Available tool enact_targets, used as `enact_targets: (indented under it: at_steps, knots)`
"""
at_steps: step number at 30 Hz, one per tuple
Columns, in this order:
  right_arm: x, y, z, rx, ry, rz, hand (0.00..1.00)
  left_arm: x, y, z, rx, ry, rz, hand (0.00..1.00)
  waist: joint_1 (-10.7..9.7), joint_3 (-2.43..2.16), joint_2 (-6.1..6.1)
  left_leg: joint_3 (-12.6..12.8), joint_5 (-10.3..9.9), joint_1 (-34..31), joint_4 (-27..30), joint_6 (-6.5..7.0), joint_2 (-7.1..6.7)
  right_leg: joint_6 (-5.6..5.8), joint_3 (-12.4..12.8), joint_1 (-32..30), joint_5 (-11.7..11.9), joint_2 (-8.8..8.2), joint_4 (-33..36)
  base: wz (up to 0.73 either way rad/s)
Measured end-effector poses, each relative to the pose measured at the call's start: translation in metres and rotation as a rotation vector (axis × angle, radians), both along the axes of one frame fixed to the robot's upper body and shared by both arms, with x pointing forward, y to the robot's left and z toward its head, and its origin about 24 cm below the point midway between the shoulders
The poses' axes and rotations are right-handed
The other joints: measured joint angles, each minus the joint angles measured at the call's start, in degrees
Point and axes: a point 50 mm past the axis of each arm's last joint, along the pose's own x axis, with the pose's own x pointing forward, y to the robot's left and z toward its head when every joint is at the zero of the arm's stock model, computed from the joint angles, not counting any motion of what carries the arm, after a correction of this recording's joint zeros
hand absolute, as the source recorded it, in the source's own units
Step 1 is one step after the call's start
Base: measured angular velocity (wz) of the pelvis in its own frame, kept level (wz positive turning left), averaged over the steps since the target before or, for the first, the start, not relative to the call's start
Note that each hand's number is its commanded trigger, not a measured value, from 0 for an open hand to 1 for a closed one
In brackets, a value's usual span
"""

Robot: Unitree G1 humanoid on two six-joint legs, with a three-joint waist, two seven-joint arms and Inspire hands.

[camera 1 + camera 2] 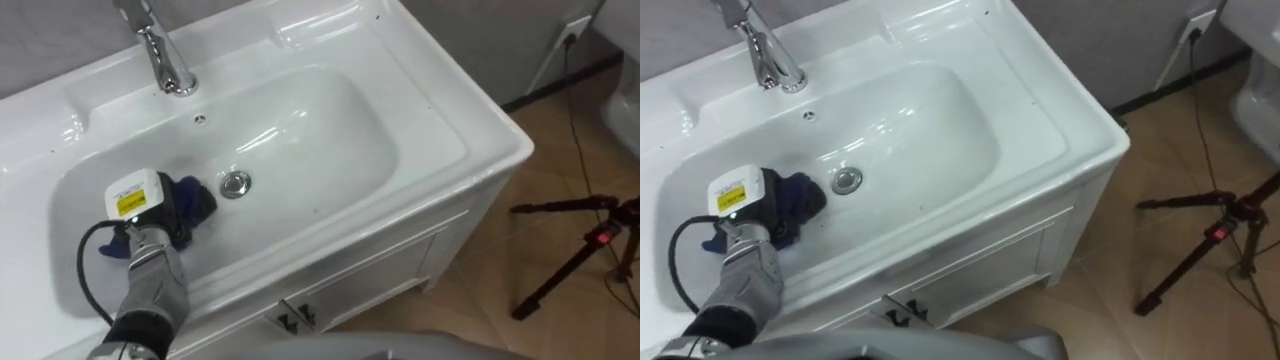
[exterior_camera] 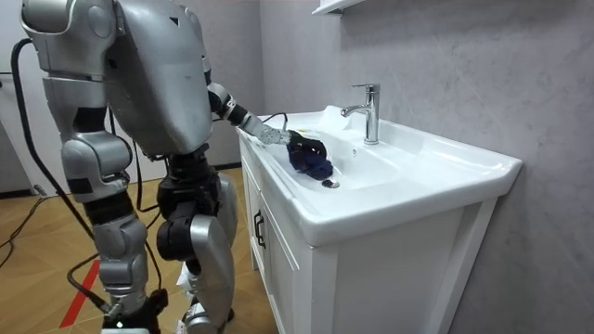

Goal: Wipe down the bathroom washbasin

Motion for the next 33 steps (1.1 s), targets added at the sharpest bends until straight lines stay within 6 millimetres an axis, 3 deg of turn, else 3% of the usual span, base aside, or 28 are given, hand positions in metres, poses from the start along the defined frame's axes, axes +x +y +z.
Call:
enact_targets:
  at_steps: [7,14,18,21,26,29,30,33]
  knots:
    - [-0.005,0.012,-0.003,0.060,0.050,-0.027,0.00,0.024,-0.016,0.007,-0.047,-0.028,-0.013,1.00,-3.16,0.66,-1.10,3.25,0.00,-0.43,-0.01,-0.01,-0.18,0.70,2.54,-2.04,0.25,0.25,0.98,-0.16]
    - [-0.001,0.011,-0.003,0.085,0.073,-0.014,0.00,0.045,-0.031,0.018,-0.093,-0.057,0.002,1.00,-6.61,0.65,-1.31,6.55,0.02,-2.89,-0.05,0.03,-1.09,2.36,3.27,-4.84,1.30,-0.66,0.92,-0.05]
    - [0.006,0.011,-0.003,0.108,0.081,0.019,0.00,0.057,-0.056,0.024,-0.171,-0.069,-0.064,1.00,-7.83,0.62,-1.45,7.88,-0.01,-3.38,-0.12,0.11,-2.00,3.59,3.63,-5.38,1.97,-1.37,0.67,-0.02]
    - [0.016,0.012,-0.003,0.129,0.066,0.032,0.00,0.066,-0.075,0.034,-0.236,-0.078,-0.134,1.00,-9.96,0.63,-1.60,8.13,-0.12,-4.10,-0.10,0.29,-2.16,4.46,3.54,-5.88,2.28,-2.23,0.40,0.03]
    - [0.020,0.010,-0.002,0.129,0.064,0.058,0.00,0.077,-0.100,0.045,-0.302,-0.093,-0.221,1.00,-10.84,0.77,-1.89,8.89,-0.58,-4.84,-0.05,1.26,-2.56,5.38,3.07,-6.09,2.99,-2.59,-0.41,0.06]
    - [0.023,0.008,-0.002,0.133,0.068,0.083,0.00,0.085,-0.107,0.052,-0.349,-0.083,-0.241,1.00,-11.00,0.82,-1.79,8.91,-1.19,-5.60,-0.07,2.91,-2.65,5.92,2.04,-6.53,3.06,-2.96,-0.43,0.19]
    - [0.024,0.009,-0.002,0.141,0.074,0.102,0.00,0.087,-0.113,0.056,-0.394,-0.079,-0.257,1.00,-11.02,0.84,-1.75,8.89,-1.69,-5.82,-0.18,4.19,-2.50,6.04,1.37,-6.60,3.11,-2.94,-0.39,0.18]
    - [0.031,0.010,-0.002,0.141,0.076,0.158,0.00,0.090,-0.128,0.064,-0.477,-0.084,-0.297,1.00,-10.91,0.89,-1.61,8.50,-1.98,-6.38,-0.03,4.66,-2.78,6.49,0.52,-6.52,3.36,-3.43,-0.89,0.12]
